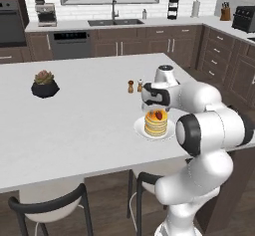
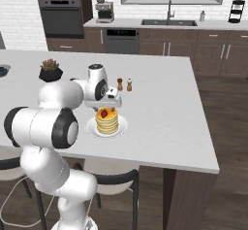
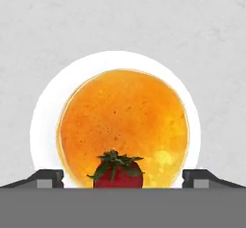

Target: Take the strawberry from the fridge and place it on top of the pancake, located on the dining counter.

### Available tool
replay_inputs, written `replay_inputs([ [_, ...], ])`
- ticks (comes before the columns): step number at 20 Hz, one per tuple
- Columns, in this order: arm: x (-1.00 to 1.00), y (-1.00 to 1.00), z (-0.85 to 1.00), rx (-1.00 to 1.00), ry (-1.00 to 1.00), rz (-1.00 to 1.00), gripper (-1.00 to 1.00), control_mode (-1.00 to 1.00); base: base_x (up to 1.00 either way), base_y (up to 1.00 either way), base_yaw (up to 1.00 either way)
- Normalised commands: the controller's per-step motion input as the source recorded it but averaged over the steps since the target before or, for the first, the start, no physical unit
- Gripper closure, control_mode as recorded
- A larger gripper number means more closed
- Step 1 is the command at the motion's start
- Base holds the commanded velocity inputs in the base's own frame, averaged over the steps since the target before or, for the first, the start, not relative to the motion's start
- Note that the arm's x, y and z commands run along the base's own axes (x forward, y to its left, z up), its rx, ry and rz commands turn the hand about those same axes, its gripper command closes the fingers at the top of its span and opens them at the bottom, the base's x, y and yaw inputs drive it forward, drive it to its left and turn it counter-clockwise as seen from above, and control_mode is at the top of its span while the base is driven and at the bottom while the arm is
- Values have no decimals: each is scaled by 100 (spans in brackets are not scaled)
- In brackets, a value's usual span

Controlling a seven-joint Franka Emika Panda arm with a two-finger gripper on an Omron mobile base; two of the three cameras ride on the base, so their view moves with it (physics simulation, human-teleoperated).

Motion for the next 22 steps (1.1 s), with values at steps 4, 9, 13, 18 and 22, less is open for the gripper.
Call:
replay_inputs([
  [4,-94,0,76,0,-15,0,-100,-100,0,0,0],
  [9,-100,0,43,0,-9,0,-100,-100,0,0,0],
  [13,-100,32,27,-1,-11,5,-100,-100,0,0,0],
  [18,-100,97,29,-11,-11,12,-100,-100,0,0,0],
  [22,-100,100,23,-10,-2,9,-100,-100,0,0,0],
])
